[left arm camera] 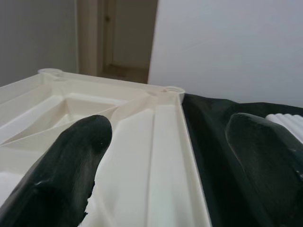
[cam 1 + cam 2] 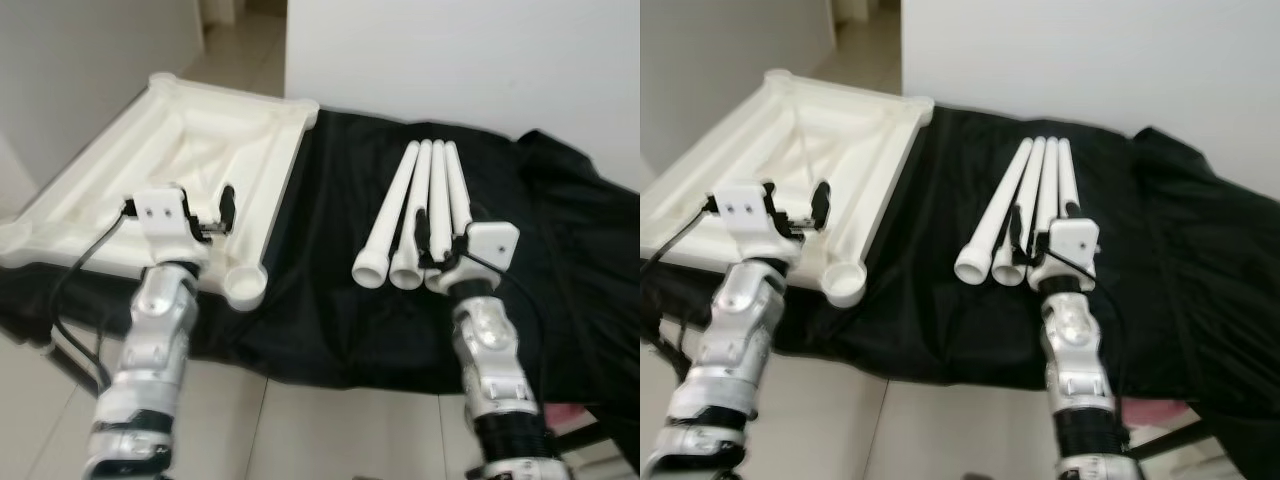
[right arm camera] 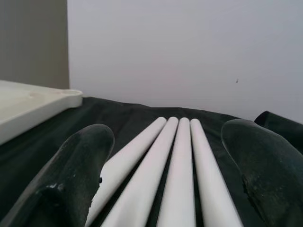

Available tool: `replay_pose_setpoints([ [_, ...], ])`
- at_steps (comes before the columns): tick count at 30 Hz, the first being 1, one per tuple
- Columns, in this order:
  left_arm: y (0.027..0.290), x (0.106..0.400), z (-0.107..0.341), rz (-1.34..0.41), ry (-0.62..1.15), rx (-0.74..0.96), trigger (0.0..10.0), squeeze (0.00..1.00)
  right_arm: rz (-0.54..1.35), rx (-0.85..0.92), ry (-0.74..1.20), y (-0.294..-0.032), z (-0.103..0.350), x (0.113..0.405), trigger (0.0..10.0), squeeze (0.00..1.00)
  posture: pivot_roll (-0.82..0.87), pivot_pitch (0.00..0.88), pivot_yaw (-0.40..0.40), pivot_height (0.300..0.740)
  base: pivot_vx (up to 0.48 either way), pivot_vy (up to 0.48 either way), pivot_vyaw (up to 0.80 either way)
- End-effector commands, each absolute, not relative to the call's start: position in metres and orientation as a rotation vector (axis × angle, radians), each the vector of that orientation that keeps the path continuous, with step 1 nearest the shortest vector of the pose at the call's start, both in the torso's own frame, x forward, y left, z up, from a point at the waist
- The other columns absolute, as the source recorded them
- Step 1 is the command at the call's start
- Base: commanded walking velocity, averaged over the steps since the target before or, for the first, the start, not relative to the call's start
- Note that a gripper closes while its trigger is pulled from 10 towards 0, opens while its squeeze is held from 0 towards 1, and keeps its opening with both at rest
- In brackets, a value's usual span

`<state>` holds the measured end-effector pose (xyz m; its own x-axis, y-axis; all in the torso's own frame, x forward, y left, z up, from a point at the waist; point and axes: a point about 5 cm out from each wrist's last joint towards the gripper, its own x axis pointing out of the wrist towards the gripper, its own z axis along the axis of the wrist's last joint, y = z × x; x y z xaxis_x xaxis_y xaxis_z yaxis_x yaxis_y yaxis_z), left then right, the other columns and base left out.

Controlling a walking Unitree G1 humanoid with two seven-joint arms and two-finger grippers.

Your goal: Building children table

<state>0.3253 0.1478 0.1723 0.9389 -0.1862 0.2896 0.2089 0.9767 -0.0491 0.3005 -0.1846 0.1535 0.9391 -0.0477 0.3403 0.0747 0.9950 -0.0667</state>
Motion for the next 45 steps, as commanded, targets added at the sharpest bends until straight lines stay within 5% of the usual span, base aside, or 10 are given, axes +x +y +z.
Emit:
replay_pose_setpoints([
  [1, 0.1589, 0.3244, 0.1727, -0.163, -0.291, -0.062, 10.0, 0.00, -0.038, -0.067, -0.368, -0.1764, 0.1576, 0.3023, 10.0, 0.00, 0.03, 0.000, -0.074, 0.740, 0.330, 0.000, 0.00],
  [21, 0.1579, 0.3235, 0.1658, -0.164, -0.265, -0.076, 10.0, 0.00, -0.027, -0.078, -0.359, -0.1756, 0.1524, 0.3000, 10.0, 0.00, 0.03, 0.000, -0.066, 0.740, 0.070, 0.000, 0.00],
  [45, 0.1521, 0.3236, 0.1658, -0.195, -0.263, -0.063, 10.0, 0.00, -0.039, -0.081, -0.350, -0.1771, 0.1487, 0.2978, 10.0, 0.00, 0.02, 0.000, -0.057, 0.740, 0.000, 0.425, 0.00],
])
